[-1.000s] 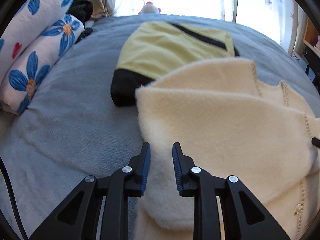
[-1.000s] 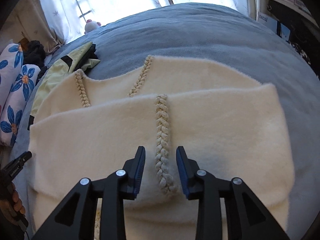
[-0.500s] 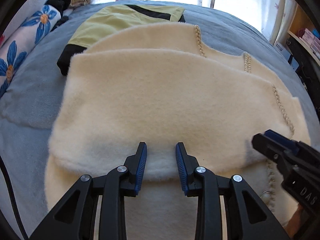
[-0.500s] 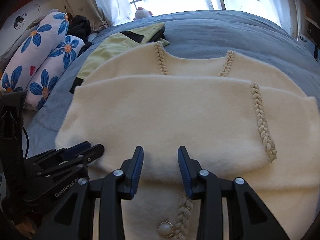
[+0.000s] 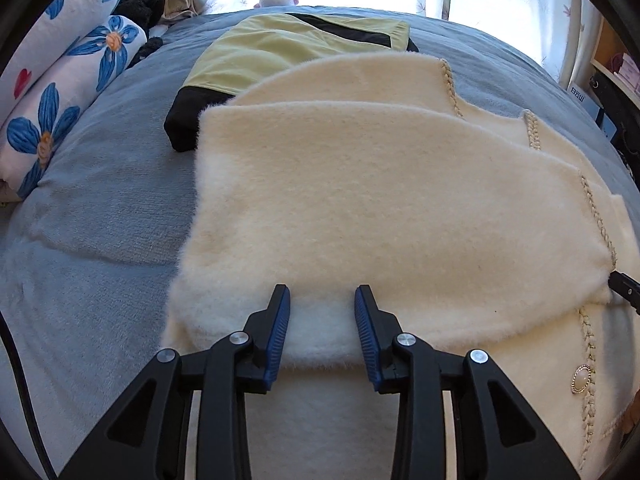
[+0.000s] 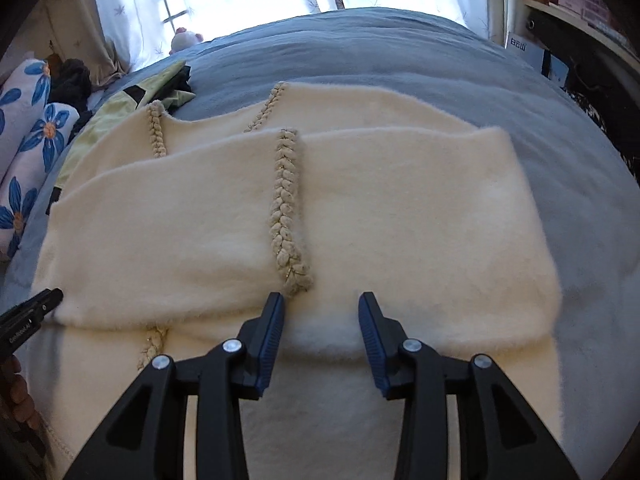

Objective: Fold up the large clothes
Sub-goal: 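Release the cardigan with both tools and lift them away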

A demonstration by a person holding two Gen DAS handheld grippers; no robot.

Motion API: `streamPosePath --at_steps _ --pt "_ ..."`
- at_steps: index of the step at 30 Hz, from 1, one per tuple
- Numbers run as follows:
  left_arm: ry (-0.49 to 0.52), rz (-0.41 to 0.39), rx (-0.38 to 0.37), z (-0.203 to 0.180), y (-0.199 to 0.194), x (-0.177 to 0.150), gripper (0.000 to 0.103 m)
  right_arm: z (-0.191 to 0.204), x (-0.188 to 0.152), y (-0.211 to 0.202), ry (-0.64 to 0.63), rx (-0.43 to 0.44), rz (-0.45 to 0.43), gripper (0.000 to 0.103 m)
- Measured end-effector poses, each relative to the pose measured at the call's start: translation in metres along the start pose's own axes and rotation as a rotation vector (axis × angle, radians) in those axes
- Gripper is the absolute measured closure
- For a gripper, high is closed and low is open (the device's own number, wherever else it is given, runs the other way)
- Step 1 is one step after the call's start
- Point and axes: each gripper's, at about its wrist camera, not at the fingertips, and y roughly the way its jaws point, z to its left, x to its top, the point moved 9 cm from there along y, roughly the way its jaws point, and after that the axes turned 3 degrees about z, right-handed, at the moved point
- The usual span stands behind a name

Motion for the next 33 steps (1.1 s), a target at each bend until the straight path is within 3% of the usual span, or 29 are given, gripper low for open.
streamPosePath --at_steps 8,18,33 --pt "-0.001 0.011 0.004 -0.005 -0.009 -0.002 0.056 0.008 -0.001 -0.01 0.027 0.03 0.011 0.064" --pt "-0.008 0.006 0.011 -0.008 -0.037 -0.009 0.055 0.014 -0.01 -0.039 0.037 0.046 0.008 0.064" --pt "0.012 -0.074 0.015 -0.016 -0.122 -0.036 0.055 0.029 -0.028 -0.124 0.017 0.087 -0.077 0.064"
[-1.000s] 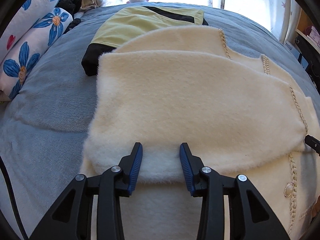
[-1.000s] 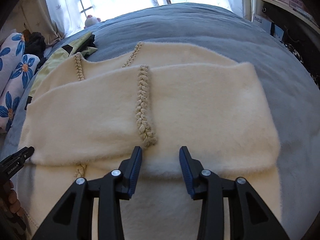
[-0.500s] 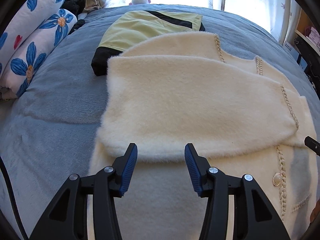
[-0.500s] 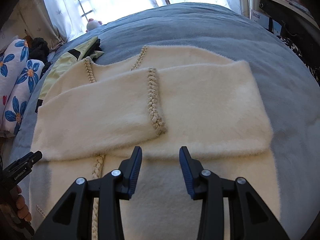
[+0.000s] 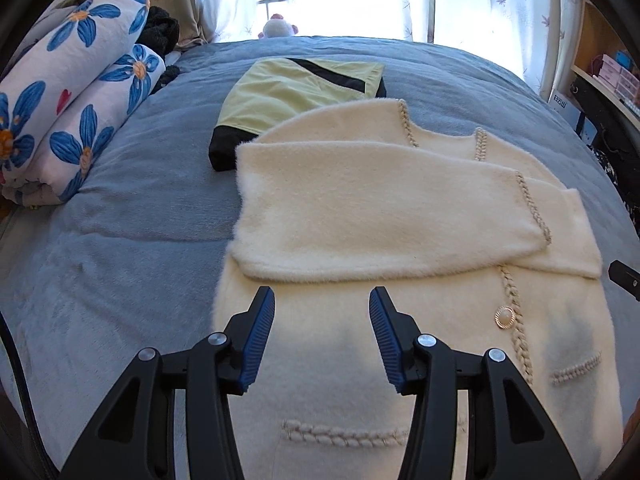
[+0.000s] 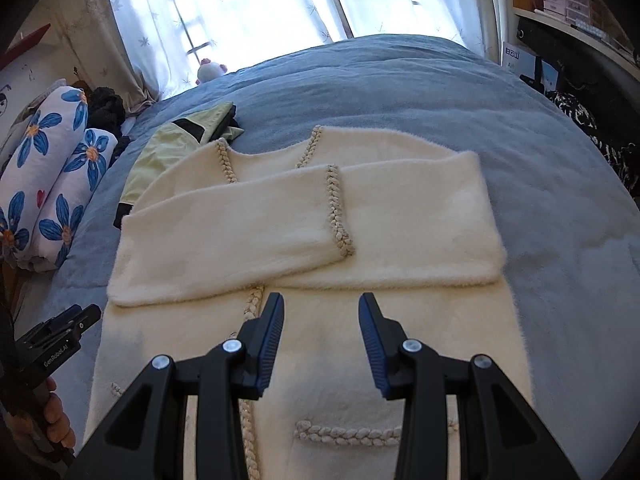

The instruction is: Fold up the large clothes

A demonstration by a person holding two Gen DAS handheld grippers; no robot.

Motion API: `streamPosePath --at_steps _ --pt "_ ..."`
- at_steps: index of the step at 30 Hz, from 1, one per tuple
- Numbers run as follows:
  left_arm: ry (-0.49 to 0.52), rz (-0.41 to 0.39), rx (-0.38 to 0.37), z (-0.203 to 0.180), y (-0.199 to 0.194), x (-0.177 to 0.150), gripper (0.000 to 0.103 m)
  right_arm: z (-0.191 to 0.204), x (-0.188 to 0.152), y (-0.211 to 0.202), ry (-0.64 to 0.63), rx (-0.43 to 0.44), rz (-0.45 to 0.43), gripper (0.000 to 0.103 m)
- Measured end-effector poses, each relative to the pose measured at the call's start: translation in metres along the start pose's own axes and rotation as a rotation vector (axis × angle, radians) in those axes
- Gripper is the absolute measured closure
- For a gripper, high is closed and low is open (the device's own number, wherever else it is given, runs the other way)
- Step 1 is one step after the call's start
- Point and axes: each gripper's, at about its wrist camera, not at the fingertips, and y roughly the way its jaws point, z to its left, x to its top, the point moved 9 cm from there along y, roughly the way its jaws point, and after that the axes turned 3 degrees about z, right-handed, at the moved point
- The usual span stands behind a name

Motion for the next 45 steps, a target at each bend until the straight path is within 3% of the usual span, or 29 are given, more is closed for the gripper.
streamPosePath --at_steps 13,29,32,36,45 --pt "-0.025 -0.057 -0.034 0.001 -0.07 -0.04 0.053 0.003 -0.033 -0.066 -0.032 0.003 -0.072 0.064" --pt "-0.037 -0.078 -0.046 0.022 -0.125 -0.09 0.043 -0.012 -0.081 -0.107 -0.065 -0.011 -0.101 0.064" --pt "-0.036 -0.063 -0.034 0.034 -0.128 -0.106 0.041 -0.022 -0.097 -0.115 -0.071 -0.001 -0.095 0.063" --pt "-0.038 -0.036 -0.025 0.051 -0.128 -0.128 0.041 -0.039 -0.119 -0.123 -0.061 0.017 -0.086 0.054" --pt "-0.073 0.085 -0.044 0.091 -0.102 -0.187 0.041 -0.093 -0.16 -0.121 -0.003 0.027 0.026 0.053"
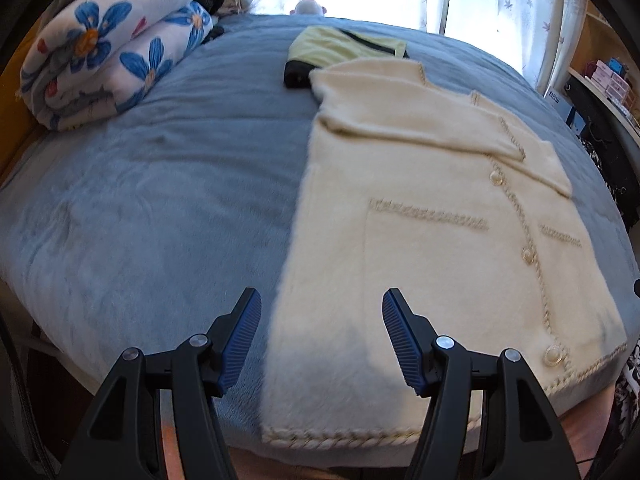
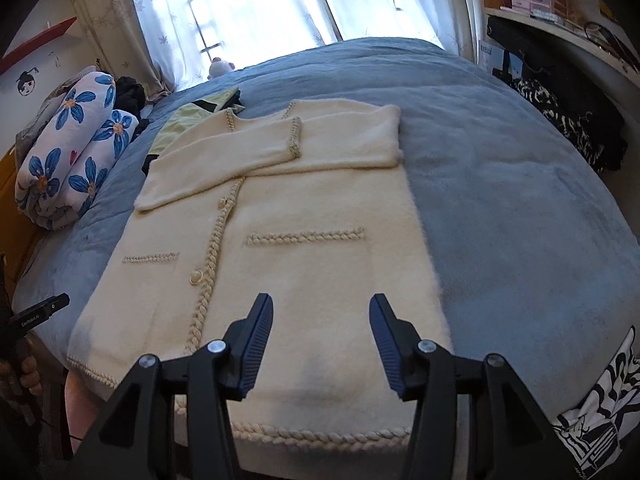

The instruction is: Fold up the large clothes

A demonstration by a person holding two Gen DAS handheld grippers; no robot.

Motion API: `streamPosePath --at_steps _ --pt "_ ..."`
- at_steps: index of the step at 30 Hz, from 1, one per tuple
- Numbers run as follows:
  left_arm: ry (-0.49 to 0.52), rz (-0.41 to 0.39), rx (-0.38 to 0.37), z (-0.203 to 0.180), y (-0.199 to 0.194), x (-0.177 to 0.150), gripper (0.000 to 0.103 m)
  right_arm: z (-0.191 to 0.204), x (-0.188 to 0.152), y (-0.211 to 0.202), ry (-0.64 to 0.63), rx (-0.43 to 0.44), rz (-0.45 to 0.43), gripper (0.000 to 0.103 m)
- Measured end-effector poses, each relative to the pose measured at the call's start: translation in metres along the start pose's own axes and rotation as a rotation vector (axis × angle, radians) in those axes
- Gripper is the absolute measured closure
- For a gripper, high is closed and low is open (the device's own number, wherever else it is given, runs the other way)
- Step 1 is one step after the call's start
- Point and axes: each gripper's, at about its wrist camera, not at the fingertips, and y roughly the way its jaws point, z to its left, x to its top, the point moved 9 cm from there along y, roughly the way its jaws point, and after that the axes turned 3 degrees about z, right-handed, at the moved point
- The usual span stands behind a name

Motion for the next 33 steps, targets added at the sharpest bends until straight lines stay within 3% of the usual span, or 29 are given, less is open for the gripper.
streamPosePath --at_steps 9,14,20,33 --pt "-0.067 0.13 -0.115 0.028 0.042 -0.036 0.041 -0.076 -0.035 0.024 0.159 -0.027 0.137 0.053" --pt "-0.076 0.151 -0.183 0.029 0.05 -0.039 0.036 -0.097 -0.053 0.04 0.27 0.049 0.206 0.052" --pt "-0.056 0.172 -0.229 0.021 0.06 -0.035 0.03 -0.079 -0.057 0.054 0.272 0.178 0.247 0.052" --pt "-0.03 0.192 -0.308 -0.002 0.081 -0.025 0.027 -0.032 -0.056 0.083 0.186 0.25 0.28 0.053"
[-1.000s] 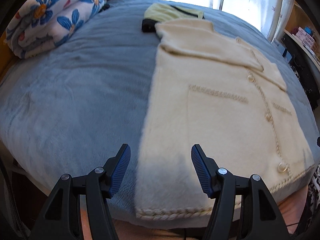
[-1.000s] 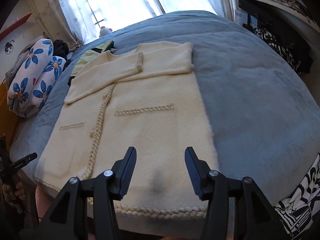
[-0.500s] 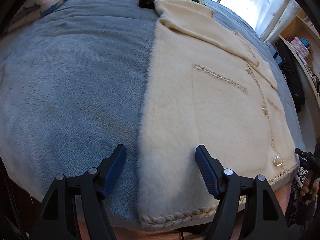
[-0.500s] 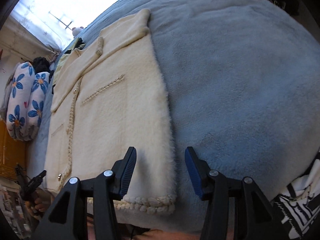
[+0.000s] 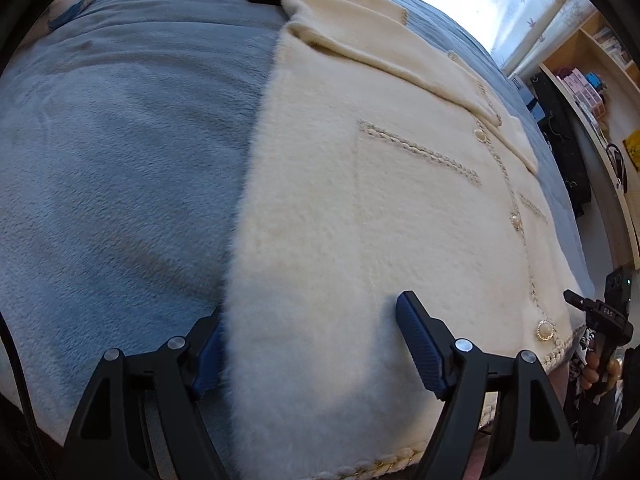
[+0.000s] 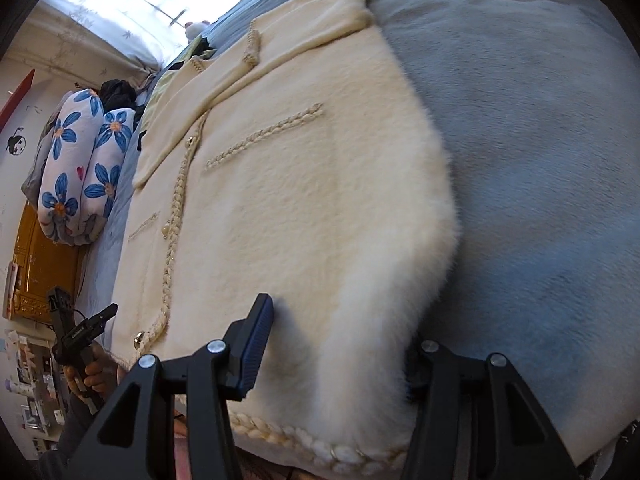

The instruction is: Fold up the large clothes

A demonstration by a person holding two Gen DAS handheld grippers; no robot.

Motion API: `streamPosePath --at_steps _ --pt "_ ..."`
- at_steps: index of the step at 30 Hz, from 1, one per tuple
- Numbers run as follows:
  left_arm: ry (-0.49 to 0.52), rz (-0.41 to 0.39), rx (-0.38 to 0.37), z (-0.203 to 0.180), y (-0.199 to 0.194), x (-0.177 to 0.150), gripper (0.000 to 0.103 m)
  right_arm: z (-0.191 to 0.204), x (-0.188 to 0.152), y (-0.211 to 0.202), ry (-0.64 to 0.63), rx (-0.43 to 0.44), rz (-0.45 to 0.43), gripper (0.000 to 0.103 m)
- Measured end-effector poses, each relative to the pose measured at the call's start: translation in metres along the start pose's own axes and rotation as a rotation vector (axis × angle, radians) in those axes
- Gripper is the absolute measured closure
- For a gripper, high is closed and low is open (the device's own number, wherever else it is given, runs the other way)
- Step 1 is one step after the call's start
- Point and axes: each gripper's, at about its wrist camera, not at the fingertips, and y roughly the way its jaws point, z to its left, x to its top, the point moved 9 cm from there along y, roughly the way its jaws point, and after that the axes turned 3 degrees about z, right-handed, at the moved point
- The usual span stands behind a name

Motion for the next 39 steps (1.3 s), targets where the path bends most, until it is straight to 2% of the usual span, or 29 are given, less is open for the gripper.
streamPosePath --at_steps 2,3,4,5,6,7,12,14,20,24,29,32,35,39 --pt "0.016 -0.002 0.012 -0.004 0.002 0.0 0.029 0.003 0.0 0.001 -0.01 -0.012 -0.001 0.057" --pt "0.019 -0.003 0.011 -0.005 0.002 0.001 0.033 0.003 0.001 0.001 -0.012 -0.017 -0.002 0.063" --pt "0.015 -0.009 0.005 -0.006 0.001 0.001 0.05 0.003 0.002 0.001 -0.015 -0.031 -0.008 0.069" --pt "0.006 -0.01 -0.007 -0.007 0.0 0.001 0.074 0.002 0.002 0.0 -0.017 -0.043 -0.011 0.073" --pt "-0.009 -0.007 -0.037 -0.009 -0.001 0.0 0.087 0.001 0.002 -0.002 -0.017 -0.054 -0.015 0.081" --pt "-0.036 -0.008 -0.055 -0.012 -0.002 0.001 0.092 0.001 0.002 -0.005 -0.017 -0.056 -0.024 0.086" --pt "0.006 -0.055 0.097 -0.025 -0.014 0.002 0.094 0.015 0.003 -0.024 -0.071 -0.104 -0.074 0.09" --pt "-0.002 -0.079 0.112 -0.028 -0.026 0.004 0.095 0.023 0.004 -0.036 -0.097 -0.115 -0.097 0.091" --pt "-0.003 -0.117 0.112 -0.038 -0.059 0.004 0.095 0.041 -0.006 -0.066 -0.152 -0.127 -0.123 0.092" --pt "-0.001 -0.086 0.124 -0.036 -0.068 -0.014 0.095 0.046 -0.026 -0.072 -0.179 -0.141 -0.099 0.092" --pt "-0.037 -0.039 0.1 -0.027 -0.085 -0.049 0.095 0.042 -0.066 -0.078 -0.181 -0.138 -0.029 0.092" --pt "-0.064 -0.025 0.076 -0.025 -0.092 -0.057 0.095 0.041 -0.081 -0.082 -0.167 -0.124 -0.001 0.092" --pt "-0.088 -0.018 0.053 -0.024 -0.092 -0.046 0.095 0.044 -0.074 -0.086 -0.14 -0.097 -0.005 0.092" --pt "-0.101 -0.016 0.011 -0.032 -0.092 -0.016 0.094 0.054 -0.04 -0.089 -0.111 -0.058 -0.035 0.092"
